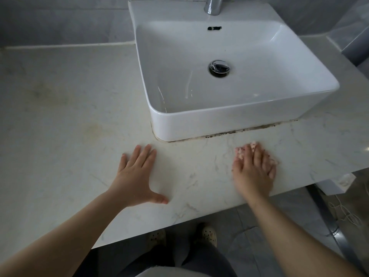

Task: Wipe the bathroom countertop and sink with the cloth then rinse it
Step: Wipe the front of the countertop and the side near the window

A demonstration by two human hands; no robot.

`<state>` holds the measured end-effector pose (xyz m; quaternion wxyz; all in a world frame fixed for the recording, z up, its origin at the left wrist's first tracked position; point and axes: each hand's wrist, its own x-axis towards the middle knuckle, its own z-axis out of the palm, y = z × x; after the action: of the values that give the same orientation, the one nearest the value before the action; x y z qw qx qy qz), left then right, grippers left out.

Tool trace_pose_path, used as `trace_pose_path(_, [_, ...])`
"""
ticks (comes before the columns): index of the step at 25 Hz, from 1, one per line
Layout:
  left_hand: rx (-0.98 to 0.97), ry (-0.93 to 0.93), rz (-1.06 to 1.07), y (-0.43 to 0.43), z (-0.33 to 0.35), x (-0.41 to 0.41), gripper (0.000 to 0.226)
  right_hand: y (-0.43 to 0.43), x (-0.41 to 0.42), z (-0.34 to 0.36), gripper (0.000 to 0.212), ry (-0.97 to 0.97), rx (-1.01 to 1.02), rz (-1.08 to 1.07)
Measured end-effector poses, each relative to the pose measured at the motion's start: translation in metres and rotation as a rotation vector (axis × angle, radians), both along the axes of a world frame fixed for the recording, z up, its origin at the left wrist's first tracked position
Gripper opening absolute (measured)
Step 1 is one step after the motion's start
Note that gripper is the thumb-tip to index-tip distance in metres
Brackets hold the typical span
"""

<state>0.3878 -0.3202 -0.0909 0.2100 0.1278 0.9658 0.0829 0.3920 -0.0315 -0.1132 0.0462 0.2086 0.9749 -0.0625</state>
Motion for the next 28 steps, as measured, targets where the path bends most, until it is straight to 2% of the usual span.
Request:
trace_pose_path(1, [-0.001, 0.001, -0.001, 0.001, 0.0, 0.0, 0.135, -0.028, 0.009, -0.002, 0.073, 0.011, 0.036, 0.036])
trace_pose_path(2, [-0.001, 0.005, 0.001, 0.001, -0.001, 0.0, 0.135, -0.062, 0.023, -0.005, 0.07, 0.052, 0.046, 0.173])
trace_pose_path(4, [-0.003, 0.013, -0.008, 0.0, -0.001, -0.002, 0.134, -0.114, 0.05, -0.008, 0.06, 0.113, -0.018, 0.559])
trace_pose_path(6, [0.0, 0.017, -0.043, -0.007, 0.001, -0.003, 0.131, -0.111, 0.049, -0.006, 0.054, 0.076, 0.009, 0.796])
trace_pose_path(8, [-0.001, 0.028, -0.072, -0.018, 0.004, -0.002, 0.126, -0.075, 0.023, -0.005, 0.058, 0.058, 0.057, 0.688])
trace_pose_path(10, [-0.013, 0.055, -0.057, -0.024, 0.006, 0.005, 0.123, -0.051, -0.005, -0.002, 0.059, 0.03, 0.039, 0.353])
trace_pose_path(12, [-0.018, 0.064, -0.025, -0.026, 0.007, 0.013, 0.122, -0.073, -0.02, -0.002, 0.057, 0.03, -0.045, 0.086])
trace_pose_path(13, [-0.011, 0.059, -0.008, -0.027, 0.008, 0.016, 0.122, -0.099, -0.021, -0.003, 0.058, 0.048, -0.064, 0.049])
trace_pose_path(14, [0.0, 0.052, 0.007, -0.029, 0.008, 0.019, 0.124, -0.129, -0.015, -0.007, 0.06, 0.076, -0.071, 0.114])
trace_pose_path(16, [0.011, 0.028, 0.018, -0.04, 0.009, 0.024, 0.129, -0.18, 0.006, -0.01, 0.058, 0.188, -0.078, 0.451])
trace_pose_path(18, [0.02, 0.014, 0.004, -0.048, 0.01, 0.027, 0.133, -0.183, 0.015, -0.009, 0.054, 0.169, -0.043, 0.763])
trace_pose_path(19, [0.027, 0.008, -0.002, -0.05, 0.01, 0.028, 0.134, -0.167, 0.01, -0.009, 0.054, 0.132, -0.023, 0.801])
trace_pose_path(21, [0.03, -0.005, -0.009, -0.049, 0.011, 0.027, 0.135, -0.12, -0.004, -0.011, 0.06, 0.103, -0.012, 0.62])
trace_pose_path(23, [0.027, -0.005, -0.005, -0.047, 0.012, 0.027, 0.135, -0.08, -0.015, -0.007, 0.058, 0.061, -0.011, 0.274])
trace_pose_path(25, [0.026, -0.003, 0.004, -0.045, 0.012, 0.027, 0.135, -0.09, -0.017, -0.004, 0.055, 0.032, -0.048, 0.076])
trace_pose_path(26, [0.029, -0.004, 0.01, -0.044, 0.012, 0.026, 0.135, -0.112, -0.01, -0.006, 0.055, 0.054, -0.042, 0.126])
trace_pose_path(28, [0.033, -0.007, 0.034, -0.043, 0.012, 0.026, 0.135, -0.159, 0.02, -0.008, 0.053, 0.182, -0.061, 0.488])
